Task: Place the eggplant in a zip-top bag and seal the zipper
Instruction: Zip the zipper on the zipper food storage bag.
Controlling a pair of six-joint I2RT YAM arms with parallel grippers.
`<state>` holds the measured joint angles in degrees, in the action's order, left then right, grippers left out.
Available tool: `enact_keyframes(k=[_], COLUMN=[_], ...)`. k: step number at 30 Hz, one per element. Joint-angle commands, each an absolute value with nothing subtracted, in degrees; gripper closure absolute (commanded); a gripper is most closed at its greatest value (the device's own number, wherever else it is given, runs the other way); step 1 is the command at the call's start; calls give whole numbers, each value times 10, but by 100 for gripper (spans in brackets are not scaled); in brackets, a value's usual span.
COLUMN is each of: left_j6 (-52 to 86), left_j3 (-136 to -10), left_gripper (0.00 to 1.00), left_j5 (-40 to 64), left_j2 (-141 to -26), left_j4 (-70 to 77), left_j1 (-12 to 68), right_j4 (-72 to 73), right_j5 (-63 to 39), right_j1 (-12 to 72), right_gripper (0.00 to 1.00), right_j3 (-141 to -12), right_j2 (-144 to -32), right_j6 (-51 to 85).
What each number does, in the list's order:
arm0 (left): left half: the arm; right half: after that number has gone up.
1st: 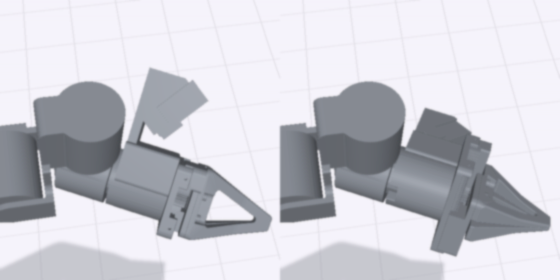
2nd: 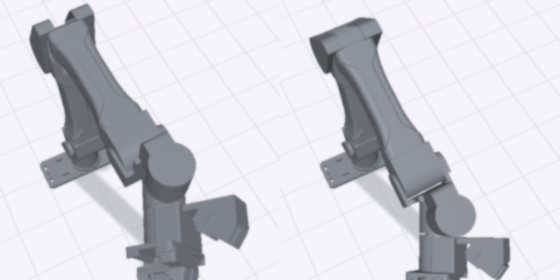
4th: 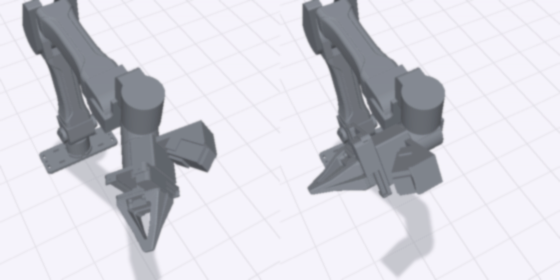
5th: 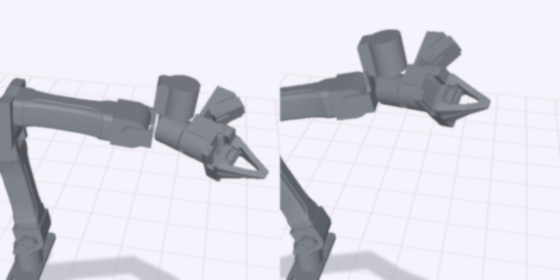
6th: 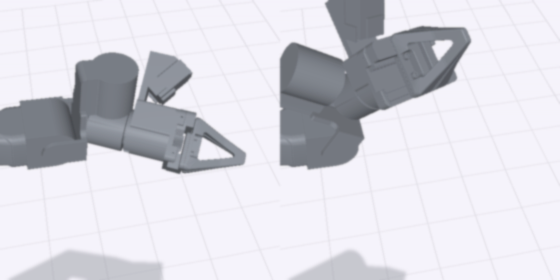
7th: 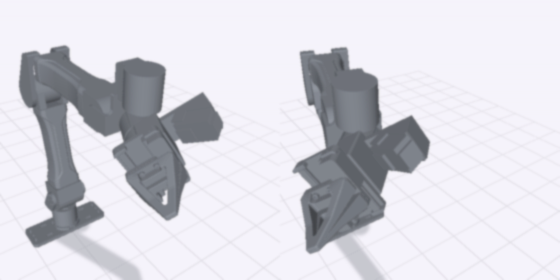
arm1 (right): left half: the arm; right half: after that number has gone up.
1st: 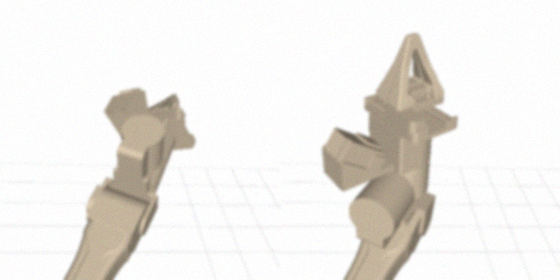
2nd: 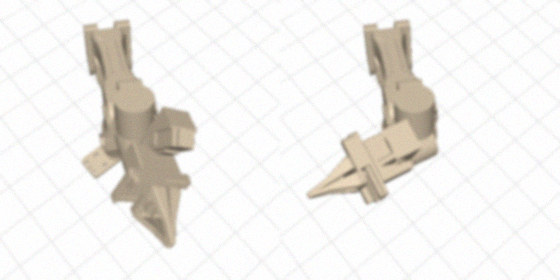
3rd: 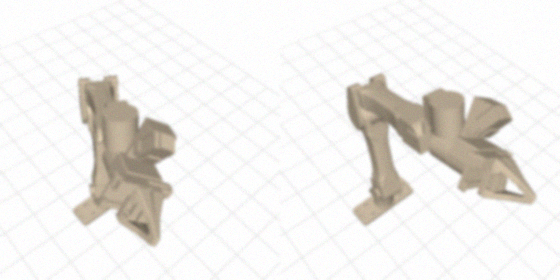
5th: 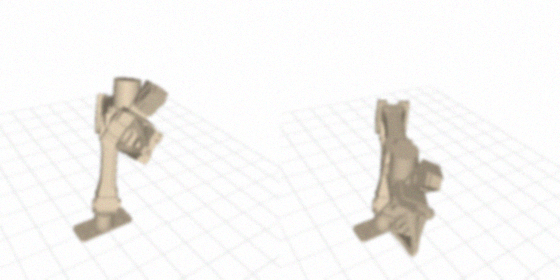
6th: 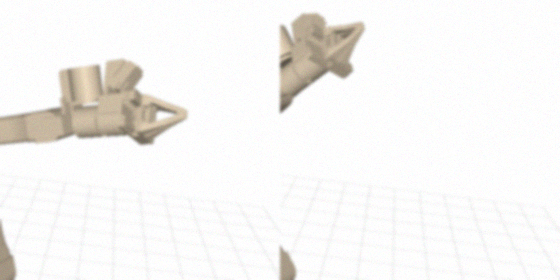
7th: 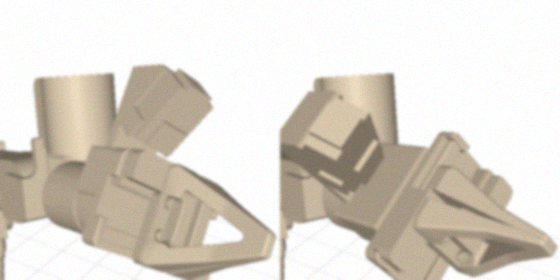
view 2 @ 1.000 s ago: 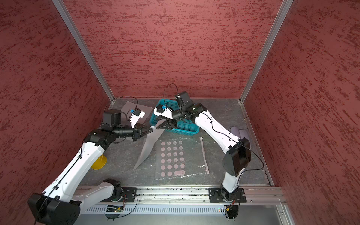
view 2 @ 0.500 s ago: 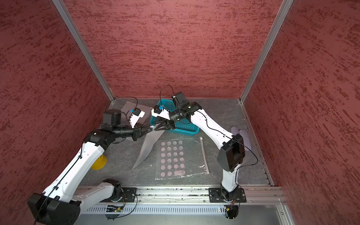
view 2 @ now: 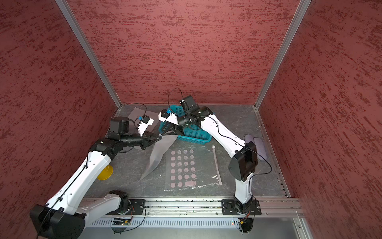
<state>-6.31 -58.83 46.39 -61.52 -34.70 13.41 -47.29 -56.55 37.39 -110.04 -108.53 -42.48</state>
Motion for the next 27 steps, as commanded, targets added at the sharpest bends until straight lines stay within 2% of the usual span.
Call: enact_keyframes(k=[1, 6, 14, 27], left_j6=[-67, -67, -67, -66], left_j3=[-582, -582, -580, -574], left_gripper=[100, 100, 100, 100], left_j5=[464, 463, 463, 463], left_j2=[-613, -612, -613, -613], left_j4=[-336, -336, -337, -337], left_j1=[130, 126, 125, 124], right_j4=[-504, -527, -542, -554], right_j5=[-571, -568, -573, -560], right_j1=[378, 381, 383, 383], right_gripper=[77, 72, 82, 77], right_j3=[-1126, -1143, -1150, -1159], right_j2=[-1105, -1117, -1119, -1122], right_j6=[-423, -429, -435, -431])
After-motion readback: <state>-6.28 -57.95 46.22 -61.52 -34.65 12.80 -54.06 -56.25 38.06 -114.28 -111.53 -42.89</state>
